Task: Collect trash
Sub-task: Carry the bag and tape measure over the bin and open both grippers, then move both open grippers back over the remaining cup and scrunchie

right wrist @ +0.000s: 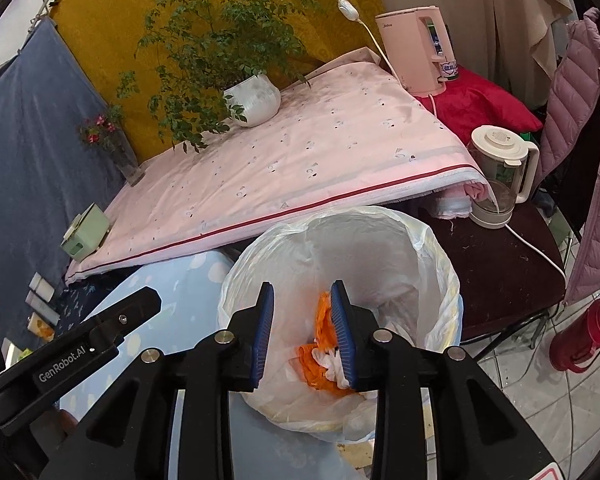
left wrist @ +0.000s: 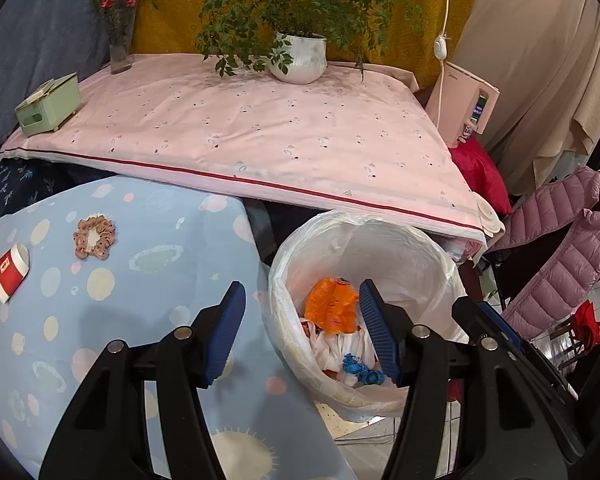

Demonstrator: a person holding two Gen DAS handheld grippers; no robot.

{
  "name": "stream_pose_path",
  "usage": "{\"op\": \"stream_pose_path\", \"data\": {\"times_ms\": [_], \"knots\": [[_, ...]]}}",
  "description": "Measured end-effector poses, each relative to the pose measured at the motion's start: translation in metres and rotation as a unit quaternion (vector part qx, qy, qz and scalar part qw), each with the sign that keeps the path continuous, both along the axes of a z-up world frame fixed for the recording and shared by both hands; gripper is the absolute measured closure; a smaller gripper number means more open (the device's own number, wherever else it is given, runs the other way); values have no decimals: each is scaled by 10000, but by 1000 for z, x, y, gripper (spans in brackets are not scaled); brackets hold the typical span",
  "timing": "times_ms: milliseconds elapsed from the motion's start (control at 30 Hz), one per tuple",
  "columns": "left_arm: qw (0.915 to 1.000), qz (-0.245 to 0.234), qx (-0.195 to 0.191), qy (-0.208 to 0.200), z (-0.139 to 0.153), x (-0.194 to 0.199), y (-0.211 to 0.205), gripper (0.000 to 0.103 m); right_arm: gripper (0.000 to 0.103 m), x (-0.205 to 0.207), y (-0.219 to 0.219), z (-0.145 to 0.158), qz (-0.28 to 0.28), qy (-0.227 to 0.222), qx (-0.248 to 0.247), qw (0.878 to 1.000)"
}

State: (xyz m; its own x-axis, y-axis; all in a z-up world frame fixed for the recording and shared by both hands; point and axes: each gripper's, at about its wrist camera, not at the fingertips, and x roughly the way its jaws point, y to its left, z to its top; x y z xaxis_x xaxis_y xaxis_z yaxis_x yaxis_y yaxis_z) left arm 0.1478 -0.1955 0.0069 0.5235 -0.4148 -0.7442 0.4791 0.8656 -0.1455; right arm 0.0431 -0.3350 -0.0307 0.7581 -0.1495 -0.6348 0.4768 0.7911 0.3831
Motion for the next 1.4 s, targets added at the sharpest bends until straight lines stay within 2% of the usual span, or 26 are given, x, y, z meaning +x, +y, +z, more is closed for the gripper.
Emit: {"op": "stream_pose_path", "data": {"times_ms": [933,1400], "knots": [[9989,455,-58,53,-5,9,63,47,72,24,58,2,513,171,-187,9984],[9949,978,-142,202,-15,24,123,43,72,47,108,3,958,271,-327,9945]]}}
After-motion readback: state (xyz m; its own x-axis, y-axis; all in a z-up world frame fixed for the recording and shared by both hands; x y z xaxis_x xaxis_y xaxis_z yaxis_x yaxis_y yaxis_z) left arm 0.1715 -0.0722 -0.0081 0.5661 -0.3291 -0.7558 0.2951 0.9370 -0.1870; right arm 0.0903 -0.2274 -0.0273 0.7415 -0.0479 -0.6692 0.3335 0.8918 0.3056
